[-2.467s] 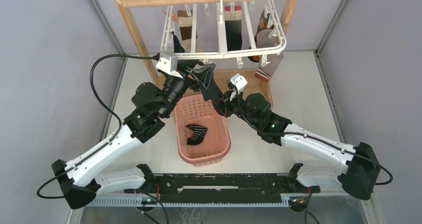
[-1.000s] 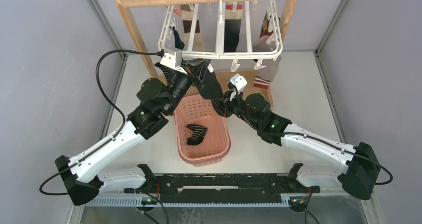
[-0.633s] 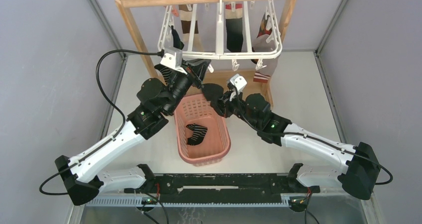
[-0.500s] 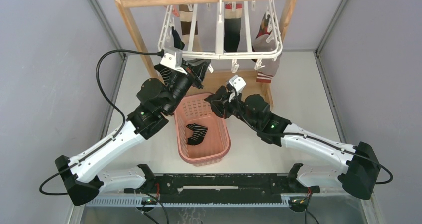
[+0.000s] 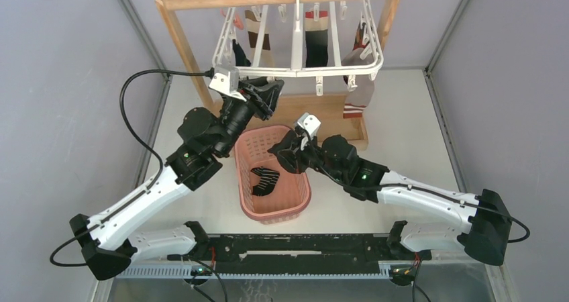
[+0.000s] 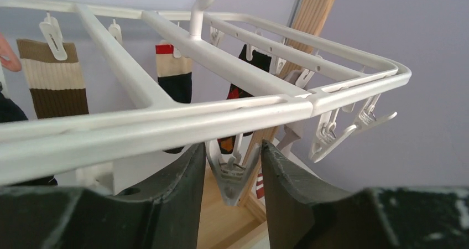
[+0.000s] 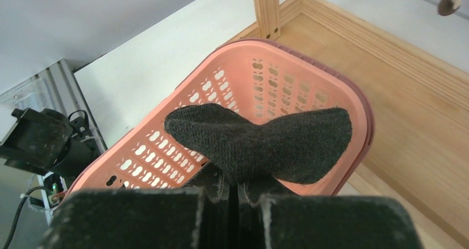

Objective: Remove the socks clipped to the hanger
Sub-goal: Remove the sock from the hanger, then place the sock in the bin.

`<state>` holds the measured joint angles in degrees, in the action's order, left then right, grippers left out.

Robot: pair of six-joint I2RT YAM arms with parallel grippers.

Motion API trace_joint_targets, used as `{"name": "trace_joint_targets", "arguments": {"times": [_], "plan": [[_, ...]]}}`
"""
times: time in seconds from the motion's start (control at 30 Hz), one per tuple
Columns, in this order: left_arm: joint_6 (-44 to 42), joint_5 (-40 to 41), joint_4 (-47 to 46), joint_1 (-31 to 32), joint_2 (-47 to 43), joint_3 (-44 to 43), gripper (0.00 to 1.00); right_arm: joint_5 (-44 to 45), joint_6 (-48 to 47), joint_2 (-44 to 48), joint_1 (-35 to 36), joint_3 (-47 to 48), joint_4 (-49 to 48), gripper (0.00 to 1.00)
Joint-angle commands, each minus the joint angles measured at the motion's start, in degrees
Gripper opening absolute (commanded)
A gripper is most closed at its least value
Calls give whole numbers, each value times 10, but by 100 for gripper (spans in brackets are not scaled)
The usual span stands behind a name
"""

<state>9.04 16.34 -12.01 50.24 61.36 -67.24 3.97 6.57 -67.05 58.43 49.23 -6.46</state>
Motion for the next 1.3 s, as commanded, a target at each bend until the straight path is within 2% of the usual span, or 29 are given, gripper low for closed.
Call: {"name": "trace_joint_targets", "arguments": {"times": [0.0,0.13,0.27,0.43,0.57,0.73,0.8,0.97,1.13,1.27], "plan": [[2,6,-9,2,-27,11,50,-11,15,3,17,2,-7,0],[4,5,-8,2,-31,22,60,-13,24,-13,30,2,-12,0],[9,5,-8,2,-38,34,63,-11,30,-29,39,1,-17,0],[17,5,-7,2,-52,52,76,-11,42,-56,47,2,-21,0],[25,1,3,2,-63,61,79,-15,51,-85,51,6,-16,0],[34,-4,16,4,-86,82,85,-8,57,-111,54,14,1,10],[37,-6,21,4,-96,92,92,-5,59,-117,54,14,4,13],[41,-4,43,7,-134,120,99,-6,58,-126,55,20,23,28],[49,6,62,7,-188,158,100,-4,48,-133,56,36,48,35],[56,16,87,7,-228,182,100,1,40,-135,57,51,71,44]]}}
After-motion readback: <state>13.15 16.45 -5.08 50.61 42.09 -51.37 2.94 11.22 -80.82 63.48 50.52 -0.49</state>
